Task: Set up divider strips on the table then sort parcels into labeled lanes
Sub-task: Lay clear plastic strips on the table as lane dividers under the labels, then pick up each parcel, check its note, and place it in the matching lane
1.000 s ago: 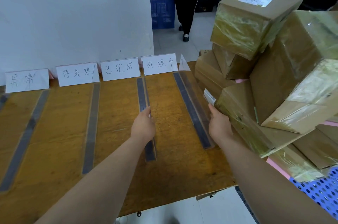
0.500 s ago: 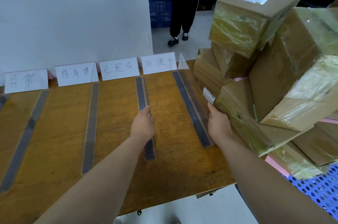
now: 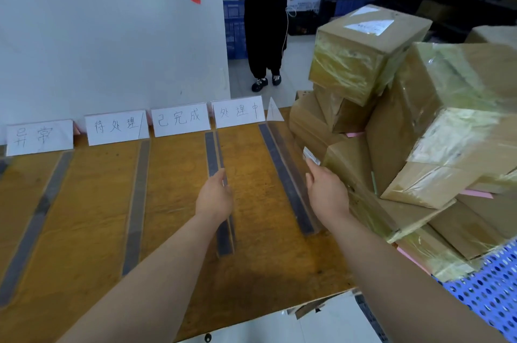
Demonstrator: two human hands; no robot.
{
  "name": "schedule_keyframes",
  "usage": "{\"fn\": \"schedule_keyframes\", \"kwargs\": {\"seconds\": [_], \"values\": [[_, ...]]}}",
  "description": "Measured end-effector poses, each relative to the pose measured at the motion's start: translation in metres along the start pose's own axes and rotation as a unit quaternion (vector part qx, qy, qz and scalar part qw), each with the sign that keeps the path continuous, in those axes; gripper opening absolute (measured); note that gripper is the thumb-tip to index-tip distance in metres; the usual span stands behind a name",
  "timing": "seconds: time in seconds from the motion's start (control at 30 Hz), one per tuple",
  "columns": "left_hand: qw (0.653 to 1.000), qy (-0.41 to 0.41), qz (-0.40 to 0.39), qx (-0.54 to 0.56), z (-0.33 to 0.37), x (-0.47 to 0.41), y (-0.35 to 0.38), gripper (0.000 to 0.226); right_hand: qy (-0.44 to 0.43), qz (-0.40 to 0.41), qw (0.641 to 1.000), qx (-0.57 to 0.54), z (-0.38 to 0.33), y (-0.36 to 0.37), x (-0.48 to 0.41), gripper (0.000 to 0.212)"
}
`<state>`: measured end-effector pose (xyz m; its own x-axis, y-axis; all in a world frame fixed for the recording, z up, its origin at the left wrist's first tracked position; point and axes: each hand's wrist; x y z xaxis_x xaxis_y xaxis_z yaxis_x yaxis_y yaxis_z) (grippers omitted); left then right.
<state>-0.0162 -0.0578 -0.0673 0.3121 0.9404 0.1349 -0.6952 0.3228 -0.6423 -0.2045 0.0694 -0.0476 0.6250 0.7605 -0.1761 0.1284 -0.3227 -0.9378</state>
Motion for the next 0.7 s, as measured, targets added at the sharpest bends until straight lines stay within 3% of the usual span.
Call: {"fn": "schedule_keyframes", "kwargs": {"seconds": [0.5,0.7], "values": [[0.997,0.057,0.055,-0.016,0.038,0.006,-0.076,0.053,-0.065,0.011,0.997,-0.025,-0.059,-0.05,-0.033,0.041],[0.991,0.127,0.051,-0.014,0.075,0.012,-0.106,0.05,-0.108,0.061,0.992,-0.03,-0.086,-0.093,-0.03,0.025]]}}
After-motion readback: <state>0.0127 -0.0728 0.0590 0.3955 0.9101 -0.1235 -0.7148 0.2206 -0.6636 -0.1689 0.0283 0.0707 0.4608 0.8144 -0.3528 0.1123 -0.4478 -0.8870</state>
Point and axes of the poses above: each hand's wrist, its own x-axis away from the middle knuckle, its own y-axis out of the palm, z = x × y, and after that the axes turned 6 degrees about x, right-handed
